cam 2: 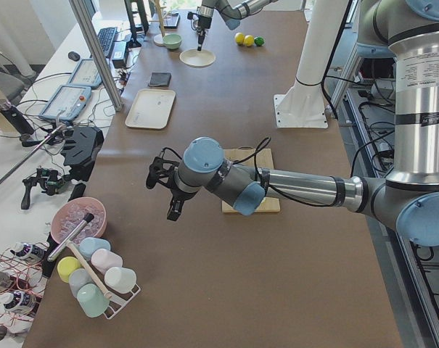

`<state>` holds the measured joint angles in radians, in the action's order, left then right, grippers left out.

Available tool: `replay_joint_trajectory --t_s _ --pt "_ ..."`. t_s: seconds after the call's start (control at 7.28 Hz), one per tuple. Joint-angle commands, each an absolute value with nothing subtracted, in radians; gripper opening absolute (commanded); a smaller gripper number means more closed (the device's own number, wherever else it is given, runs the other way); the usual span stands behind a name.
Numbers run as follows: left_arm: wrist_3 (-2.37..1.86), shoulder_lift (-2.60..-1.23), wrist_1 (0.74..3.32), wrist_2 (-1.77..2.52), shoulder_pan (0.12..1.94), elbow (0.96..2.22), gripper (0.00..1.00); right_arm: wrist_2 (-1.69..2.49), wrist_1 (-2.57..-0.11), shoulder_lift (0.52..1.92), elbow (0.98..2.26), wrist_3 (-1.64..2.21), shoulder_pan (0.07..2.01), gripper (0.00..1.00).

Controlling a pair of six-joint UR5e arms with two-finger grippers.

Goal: Place red cherry on plate
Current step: 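Drag the white plate by its rim toward the table center with the right gripper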

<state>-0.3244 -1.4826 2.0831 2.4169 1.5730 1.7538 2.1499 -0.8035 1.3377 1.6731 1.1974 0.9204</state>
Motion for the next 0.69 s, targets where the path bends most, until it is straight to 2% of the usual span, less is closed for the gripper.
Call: replay_joint_trajectory --t_s 0.0,0.27,0.55 --pt "-0.324 -1.48 2.101 2.414 1.574 1.735 0.98 1.972 -0.955 1.219 1.707 1.243 0.765 0.0" --pt "-0.327 -1.474 2.143 2.398 1.574 1.727 0.98 1.799 -1.063 1.116 1.698 1.28 0.614 0.0" --pt "-0.327 -1.476 2.146 2.399 1.574 1.724 0.98 1.773 -1.172 1.016 1.668 1.316 0.546 0.0"
